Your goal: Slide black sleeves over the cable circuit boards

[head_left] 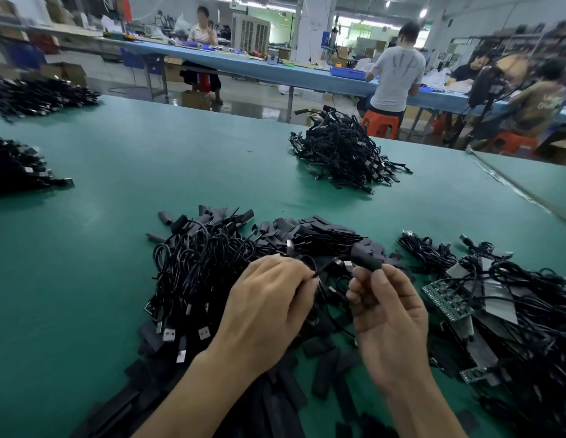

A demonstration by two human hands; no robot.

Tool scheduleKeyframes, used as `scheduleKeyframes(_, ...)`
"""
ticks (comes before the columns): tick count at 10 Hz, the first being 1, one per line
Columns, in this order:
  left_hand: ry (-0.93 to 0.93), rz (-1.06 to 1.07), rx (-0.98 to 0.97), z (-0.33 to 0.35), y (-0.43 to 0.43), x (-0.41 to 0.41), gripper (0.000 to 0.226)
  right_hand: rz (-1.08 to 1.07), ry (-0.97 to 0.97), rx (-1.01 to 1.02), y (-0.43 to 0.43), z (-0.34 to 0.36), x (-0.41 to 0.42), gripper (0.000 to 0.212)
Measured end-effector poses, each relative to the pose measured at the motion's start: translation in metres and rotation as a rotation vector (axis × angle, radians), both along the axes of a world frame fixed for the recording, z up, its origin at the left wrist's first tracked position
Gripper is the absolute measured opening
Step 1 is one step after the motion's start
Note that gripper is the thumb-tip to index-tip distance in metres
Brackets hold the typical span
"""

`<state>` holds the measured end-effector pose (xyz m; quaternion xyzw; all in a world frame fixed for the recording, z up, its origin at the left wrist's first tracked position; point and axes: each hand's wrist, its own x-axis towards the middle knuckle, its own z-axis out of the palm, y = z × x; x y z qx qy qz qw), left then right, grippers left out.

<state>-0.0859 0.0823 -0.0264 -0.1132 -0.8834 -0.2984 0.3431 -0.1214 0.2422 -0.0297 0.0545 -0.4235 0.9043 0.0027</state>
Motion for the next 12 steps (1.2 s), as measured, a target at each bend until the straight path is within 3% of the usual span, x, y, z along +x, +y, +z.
scheduleKeyframes(1, 0.108, 0.049, 0.245, 0.026, -0.003, 0.004, 0.024, 0.087, 0.012, 0.041, -0.003, -0.006, 0.003, 0.029)
scheduleKeyframes(2, 0.158, 0.168, 0.453, 0.059, -0.018, 0.011, 0.026, 0.113, 0.035, 0.109, -0.006, -0.009, 0.003, 0.018)
scheduleKeyframes(3, -0.119, 0.357, 0.431, 0.077, -0.05, 0.006, 0.036, 0.098, 0.035, 0.156, -0.008, -0.01, 0.003, 0.017)
scheduleKeyframes(4, -0.363, 0.54, 0.204, 0.071, -0.069, -0.004, 0.032, 0.1, 0.043, 0.203, -0.008, -0.01, 0.005, 0.016)
scheduleKeyframes(5, -0.276, 0.602, 0.187, 0.053, -0.073, -0.017, 0.018, 0.104, 0.053, 0.265, -0.008, -0.013, 0.006, 0.016)
scheduleKeyframes(6, -0.245, 0.614, 0.225, 0.041, -0.079, -0.029, 0.018, 0.111, 0.065, 0.276, -0.007, -0.016, 0.004, 0.016)
scheduleKeyframes(8, -0.226, 0.568, 0.029, 0.037, -0.066, -0.027, 0.036, 0.106, 0.083, 0.352, -0.008, -0.019, 0.002, 0.016)
scheduleKeyframes(9, 0.035, 0.543, -0.152, 0.038, -0.042, -0.006, 0.025, 0.1, 0.09, 0.361, -0.007, -0.022, 0.001, 0.015)
scheduleKeyframes(10, 0.133, 0.173, -0.217, 0.02, -0.018, 0.014, 0.02, 0.071, 0.138, 0.419, -0.007, -0.022, 0.002, 0.016)
scheduleKeyframes(11, -0.064, -0.043, -0.241, -0.009, -0.008, 0.031, 0.019, -0.006, 0.269, 0.485, -0.004, 0.002, 0.007, 0.013)
scheduleKeyframes(12, -0.287, -0.035, -0.087, -0.027, -0.012, 0.033, 0.014, -0.059, 0.567, 0.439, 0.009, 0.054, 0.017, 0.018)
